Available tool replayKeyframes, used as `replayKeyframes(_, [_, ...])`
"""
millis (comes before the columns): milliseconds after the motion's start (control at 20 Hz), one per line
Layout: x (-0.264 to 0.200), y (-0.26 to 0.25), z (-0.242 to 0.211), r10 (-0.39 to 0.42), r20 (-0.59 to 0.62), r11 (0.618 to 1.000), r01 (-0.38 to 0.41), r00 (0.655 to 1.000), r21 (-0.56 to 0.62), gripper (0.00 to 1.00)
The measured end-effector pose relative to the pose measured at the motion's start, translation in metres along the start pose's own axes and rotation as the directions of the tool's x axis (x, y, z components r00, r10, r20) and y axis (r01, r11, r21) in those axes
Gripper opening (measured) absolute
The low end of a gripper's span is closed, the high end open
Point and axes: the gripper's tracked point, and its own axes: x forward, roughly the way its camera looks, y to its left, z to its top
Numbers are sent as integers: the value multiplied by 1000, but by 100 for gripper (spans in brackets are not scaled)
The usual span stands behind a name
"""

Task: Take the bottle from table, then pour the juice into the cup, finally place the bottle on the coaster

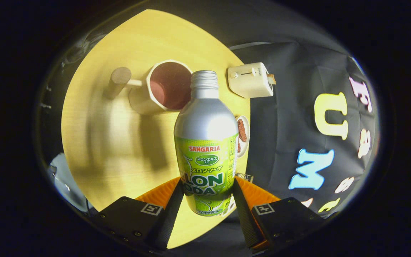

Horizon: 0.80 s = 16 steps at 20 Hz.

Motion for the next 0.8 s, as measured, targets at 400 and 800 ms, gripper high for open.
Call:
replayKeyframes(400, [14, 8, 6, -21, 138, 947, -24, 990, 320, 78])
replayKeyframes(800, [43, -21, 26, -69, 260, 823, -92, 963, 560, 78])
